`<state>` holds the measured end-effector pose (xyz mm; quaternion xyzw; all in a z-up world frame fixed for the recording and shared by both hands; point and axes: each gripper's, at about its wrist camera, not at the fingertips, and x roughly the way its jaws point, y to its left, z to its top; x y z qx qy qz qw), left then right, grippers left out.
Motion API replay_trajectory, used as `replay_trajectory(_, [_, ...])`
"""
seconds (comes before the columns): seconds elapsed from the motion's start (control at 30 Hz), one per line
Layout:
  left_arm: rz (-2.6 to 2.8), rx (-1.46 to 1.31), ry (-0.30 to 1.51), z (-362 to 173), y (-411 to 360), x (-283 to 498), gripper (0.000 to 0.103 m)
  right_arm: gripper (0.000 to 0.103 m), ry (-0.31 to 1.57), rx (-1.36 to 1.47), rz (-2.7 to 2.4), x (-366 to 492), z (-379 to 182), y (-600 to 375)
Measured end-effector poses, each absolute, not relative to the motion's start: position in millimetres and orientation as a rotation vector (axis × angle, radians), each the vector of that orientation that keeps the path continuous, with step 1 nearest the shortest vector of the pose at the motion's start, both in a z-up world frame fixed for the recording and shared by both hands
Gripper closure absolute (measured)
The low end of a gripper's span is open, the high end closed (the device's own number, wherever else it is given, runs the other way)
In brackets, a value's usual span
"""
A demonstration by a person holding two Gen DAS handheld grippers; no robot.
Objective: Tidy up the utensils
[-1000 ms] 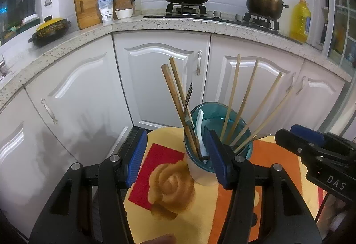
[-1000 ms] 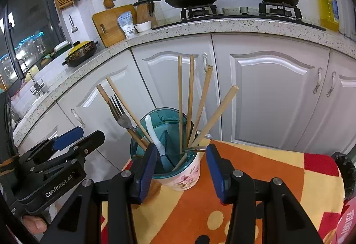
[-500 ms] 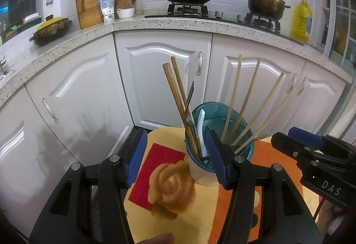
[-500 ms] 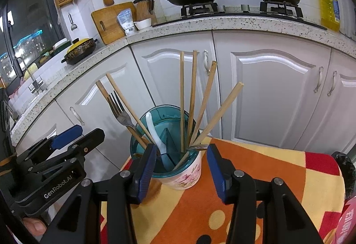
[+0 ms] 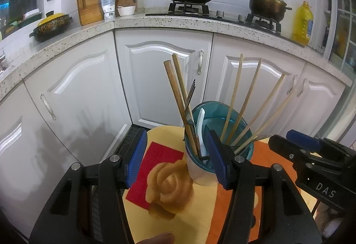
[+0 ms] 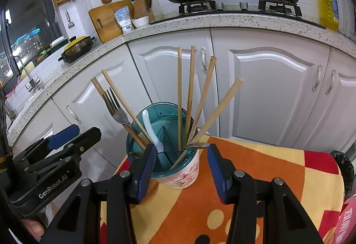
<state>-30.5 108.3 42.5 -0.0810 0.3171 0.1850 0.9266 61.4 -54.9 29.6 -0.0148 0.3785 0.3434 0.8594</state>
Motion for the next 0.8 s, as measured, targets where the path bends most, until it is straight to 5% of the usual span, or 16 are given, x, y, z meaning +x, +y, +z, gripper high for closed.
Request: replay_trajectory(0.8, [0.368, -0.187, 0.659, 40.0, 106.2, -29.0, 0.048, 0.056, 0.778, -0.065, 0.662, 59.7, 30.4, -53.9])
